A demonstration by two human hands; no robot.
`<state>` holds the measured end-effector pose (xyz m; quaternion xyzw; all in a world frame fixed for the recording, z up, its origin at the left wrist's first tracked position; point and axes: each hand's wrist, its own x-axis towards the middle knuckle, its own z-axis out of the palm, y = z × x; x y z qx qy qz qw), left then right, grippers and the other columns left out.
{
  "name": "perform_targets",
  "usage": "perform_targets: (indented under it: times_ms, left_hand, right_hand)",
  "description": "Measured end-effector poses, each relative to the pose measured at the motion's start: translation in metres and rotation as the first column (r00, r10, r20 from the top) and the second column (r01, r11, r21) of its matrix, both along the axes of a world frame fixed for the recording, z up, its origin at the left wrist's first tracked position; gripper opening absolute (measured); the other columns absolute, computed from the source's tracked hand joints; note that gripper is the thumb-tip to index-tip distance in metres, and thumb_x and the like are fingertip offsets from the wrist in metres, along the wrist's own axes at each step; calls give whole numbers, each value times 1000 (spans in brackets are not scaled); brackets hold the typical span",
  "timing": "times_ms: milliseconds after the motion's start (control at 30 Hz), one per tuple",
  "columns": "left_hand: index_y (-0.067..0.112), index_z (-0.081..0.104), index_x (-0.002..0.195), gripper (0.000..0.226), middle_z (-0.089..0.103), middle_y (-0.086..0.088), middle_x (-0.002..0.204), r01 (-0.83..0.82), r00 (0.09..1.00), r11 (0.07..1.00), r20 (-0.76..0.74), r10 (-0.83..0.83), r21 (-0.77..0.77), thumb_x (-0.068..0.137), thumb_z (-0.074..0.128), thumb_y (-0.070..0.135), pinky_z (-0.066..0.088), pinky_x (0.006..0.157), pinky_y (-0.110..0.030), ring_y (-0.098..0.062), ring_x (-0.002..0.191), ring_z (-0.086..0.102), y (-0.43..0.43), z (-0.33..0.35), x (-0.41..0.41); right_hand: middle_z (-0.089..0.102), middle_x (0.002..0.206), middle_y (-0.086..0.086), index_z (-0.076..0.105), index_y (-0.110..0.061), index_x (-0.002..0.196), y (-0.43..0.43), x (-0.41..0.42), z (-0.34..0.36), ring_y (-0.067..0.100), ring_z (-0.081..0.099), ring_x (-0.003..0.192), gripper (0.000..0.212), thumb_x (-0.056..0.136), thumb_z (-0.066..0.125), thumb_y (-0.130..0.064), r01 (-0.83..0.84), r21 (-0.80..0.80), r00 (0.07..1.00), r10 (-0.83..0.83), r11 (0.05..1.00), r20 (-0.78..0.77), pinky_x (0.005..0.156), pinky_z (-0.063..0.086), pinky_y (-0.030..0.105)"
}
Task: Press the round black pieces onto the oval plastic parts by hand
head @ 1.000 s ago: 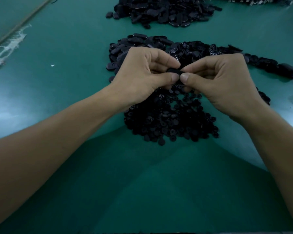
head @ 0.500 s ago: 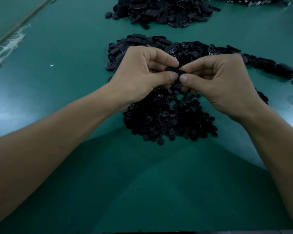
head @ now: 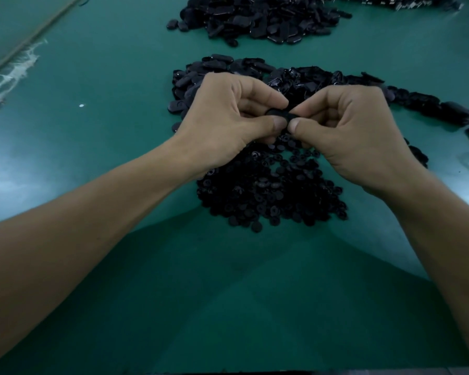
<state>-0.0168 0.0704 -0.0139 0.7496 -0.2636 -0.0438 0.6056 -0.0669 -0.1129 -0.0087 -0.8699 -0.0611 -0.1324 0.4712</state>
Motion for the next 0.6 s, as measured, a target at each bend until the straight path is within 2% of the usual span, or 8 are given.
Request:
perform_targets:
  times_ms: [233, 400, 500, 600]
  left_hand:
    - [11, 73, 95, 20, 76, -3, 76, -4, 999, 999, 43, 2, 47, 80, 81, 0, 58, 65, -20, -13, 65, 74, 1, 2, 0]
    - [16, 73, 89, 18, 75, -1, 73, 2, 995, 996, 96, -11, 94, 81, 81, 2, 59, 65, -24, -15, 62, 73, 3, 1, 5]
    - [13, 73, 92, 16, 75, -6, 77, 28, 996, 997, 81, -34, 74, 83, 79, 2, 59, 64, -23, -16, 65, 73, 4, 2, 5]
    - [14, 73, 91, 15, 75, -6, 76, -16, 996, 999, 89, 12, 47, 84, 78, 2, 60, 66, -26, -15, 66, 73, 4, 0, 9]
  right_hand:
    - [69, 72, -6, 71, -22, 83, 0, -1, 1, 3, 62, 61, 10, 86, 75, -14, -11, 7, 1000, 12, 1000, -8, 61, 51, 20]
    - [72, 73, -2, 71, -24, 81, 0, -2, 1, 13, 68, 66, 15, 86, 75, -11, -49, 0, 999, 49, 999, 12, 66, 60, 29]
    - [74, 72, -1, 73, -24, 84, 1, -1, 1, 9, 70, 65, 14, 87, 75, -10, -71, 50, 997, 72, 996, 0, 63, 57, 21]
    - [75, 75, -2, 74, -20, 100, 1, 0, 1, 7, 72, 72, 11, 93, 70, -13, -42, 40, 999, 42, 998, -4, 66, 54, 18]
